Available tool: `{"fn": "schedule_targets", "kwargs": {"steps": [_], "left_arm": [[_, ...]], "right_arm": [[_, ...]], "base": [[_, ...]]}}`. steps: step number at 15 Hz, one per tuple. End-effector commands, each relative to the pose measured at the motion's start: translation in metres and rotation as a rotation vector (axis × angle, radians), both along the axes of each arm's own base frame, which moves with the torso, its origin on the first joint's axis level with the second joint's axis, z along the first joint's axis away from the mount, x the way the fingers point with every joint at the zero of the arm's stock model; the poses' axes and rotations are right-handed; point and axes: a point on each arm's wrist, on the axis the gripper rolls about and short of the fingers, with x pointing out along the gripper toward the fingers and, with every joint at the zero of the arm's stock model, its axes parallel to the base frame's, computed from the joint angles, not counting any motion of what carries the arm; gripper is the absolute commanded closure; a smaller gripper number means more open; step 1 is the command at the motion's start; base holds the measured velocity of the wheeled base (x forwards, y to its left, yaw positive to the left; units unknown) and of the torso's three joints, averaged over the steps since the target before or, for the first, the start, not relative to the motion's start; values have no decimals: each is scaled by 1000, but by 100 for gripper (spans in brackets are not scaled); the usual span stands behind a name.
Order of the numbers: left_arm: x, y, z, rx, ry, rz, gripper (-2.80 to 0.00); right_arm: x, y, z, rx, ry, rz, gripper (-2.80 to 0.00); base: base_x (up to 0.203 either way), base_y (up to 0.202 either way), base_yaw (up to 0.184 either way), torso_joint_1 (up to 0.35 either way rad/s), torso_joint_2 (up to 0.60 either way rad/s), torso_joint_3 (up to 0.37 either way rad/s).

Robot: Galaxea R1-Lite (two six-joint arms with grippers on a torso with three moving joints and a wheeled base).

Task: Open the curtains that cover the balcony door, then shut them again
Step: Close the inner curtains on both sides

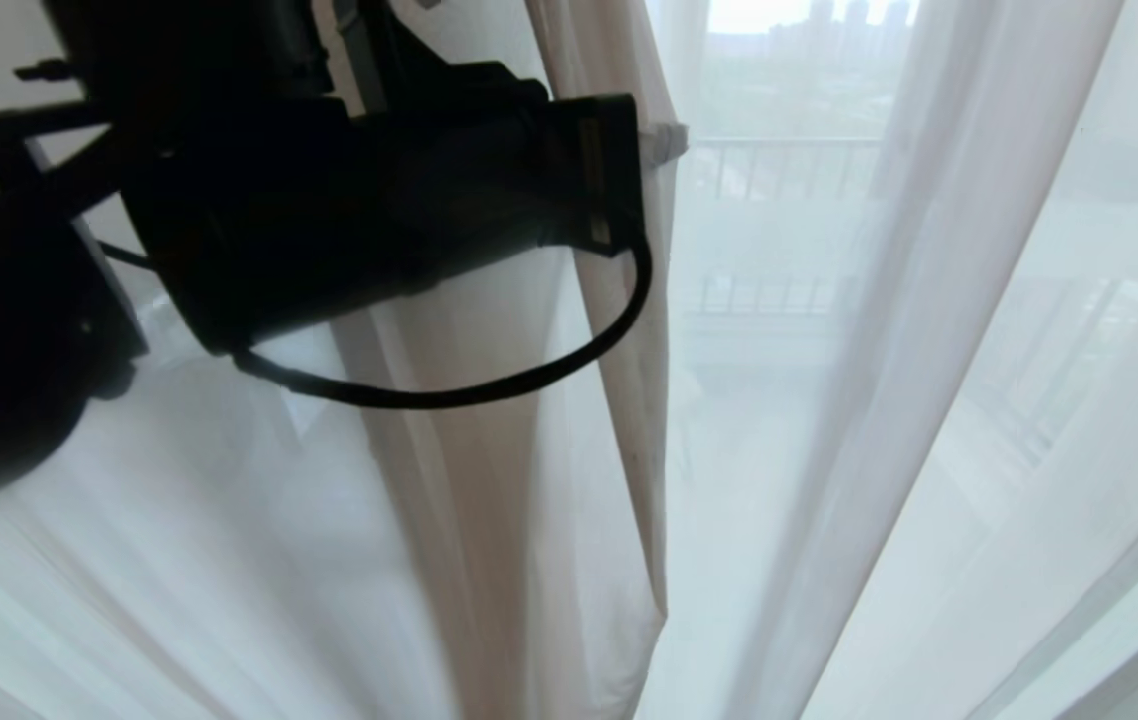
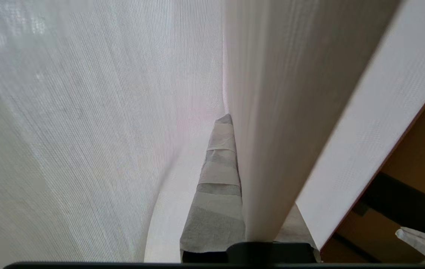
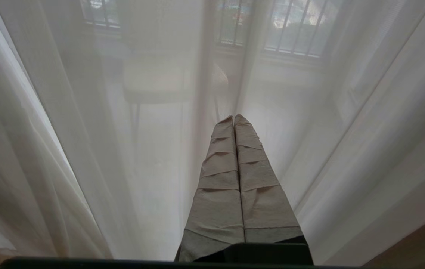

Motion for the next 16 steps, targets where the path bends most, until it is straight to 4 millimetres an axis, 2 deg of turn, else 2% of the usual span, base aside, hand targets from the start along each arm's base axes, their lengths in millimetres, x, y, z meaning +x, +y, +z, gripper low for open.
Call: {"fn": "schedule_targets", "kwargs": {"steps": [1,6,11,16], "left_arm": [[1,-1,-1,2,3,1,0],[-6,24,18,-50,-36,179,0],[-19,63,44,-91,-124,321,0],[-41,111,45,-113,-143,490,0]], "right_arm": [[0,0,0,-1,0,0,0],[0,0,0,-1,1,2,0],[0,0,0,-1,0,1,0],[0,0,0,-1,0,1,0]], "base": [[0,0,0,0,0,0],[0,0,0,0,0,0],[0,0,0,0,0,0],[0,0,0,0,0,0]]}}
